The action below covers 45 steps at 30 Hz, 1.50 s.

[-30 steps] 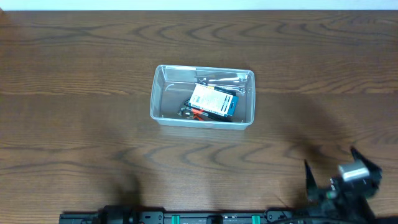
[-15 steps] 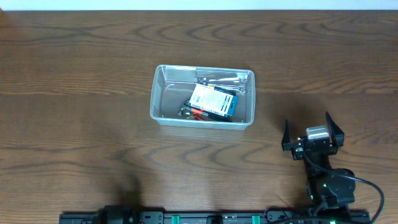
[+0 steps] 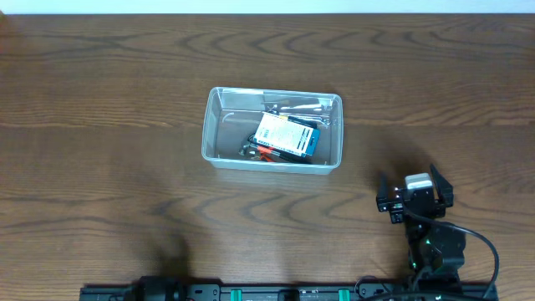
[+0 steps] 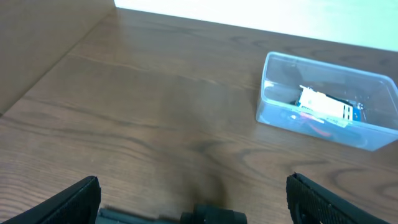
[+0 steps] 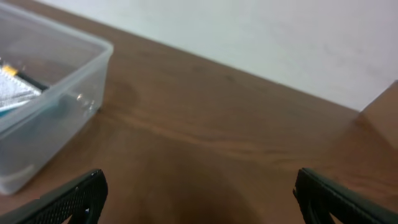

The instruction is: Pack container

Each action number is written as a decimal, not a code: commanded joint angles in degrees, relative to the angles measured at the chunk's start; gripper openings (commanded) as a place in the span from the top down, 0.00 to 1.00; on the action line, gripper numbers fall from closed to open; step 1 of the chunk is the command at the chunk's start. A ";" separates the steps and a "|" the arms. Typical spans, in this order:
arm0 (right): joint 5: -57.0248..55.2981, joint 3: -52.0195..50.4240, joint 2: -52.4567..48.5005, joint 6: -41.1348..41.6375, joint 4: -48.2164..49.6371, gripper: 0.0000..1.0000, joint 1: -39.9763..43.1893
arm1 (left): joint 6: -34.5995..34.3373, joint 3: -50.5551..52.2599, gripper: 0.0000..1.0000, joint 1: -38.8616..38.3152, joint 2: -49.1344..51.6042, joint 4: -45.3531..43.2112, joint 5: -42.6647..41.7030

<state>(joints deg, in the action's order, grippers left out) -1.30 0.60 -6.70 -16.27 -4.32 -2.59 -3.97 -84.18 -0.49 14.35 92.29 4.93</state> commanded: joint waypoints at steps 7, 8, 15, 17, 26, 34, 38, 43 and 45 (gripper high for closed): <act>0.68 -0.28 3.48 10.47 0.04 0.01 2.58 | 1.16 0.07 0.12 -0.24 -0.17 4.48 0.24; 0.68 -0.28 3.37 10.47 0.04 0.01 2.58 | 1.16 0.07 0.12 -0.24 -0.17 4.48 0.24; 0.68 -0.28 3.32 10.45 0.04 0.01 2.58 | 1.16 0.07 0.12 -0.24 -0.17 4.48 0.24; 0.68 -0.28 3.32 10.47 0.04 0.01 2.56 | 1.16 0.07 0.12 -0.24 -0.17 4.48 0.24; 0.68 -0.28 3.32 10.47 0.04 0.01 2.58 | 1.16 0.07 0.12 -0.24 -0.17 4.48 0.24; 0.68 -0.28 3.32 10.47 0.04 0.01 2.58 | 1.16 0.07 0.12 -0.24 -0.17 4.48 0.24; 0.68 -0.28 3.32 10.47 0.04 0.01 2.58 | 1.16 0.07 0.12 -0.24 -0.17 4.48 0.24; 0.68 -0.28 3.32 10.47 0.04 0.01 2.58 | 1.79 0.07 0.12 -0.24 -0.17 4.09 0.22; 0.68 -0.28 3.32 10.47 0.07 0.01 2.58 | 1.79 0.07 0.12 -0.22 -0.17 0.44 -1.36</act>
<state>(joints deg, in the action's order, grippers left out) -1.04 0.60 -3.84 -6.83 -4.23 -0.54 -3.31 -84.14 -0.49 14.35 92.07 4.86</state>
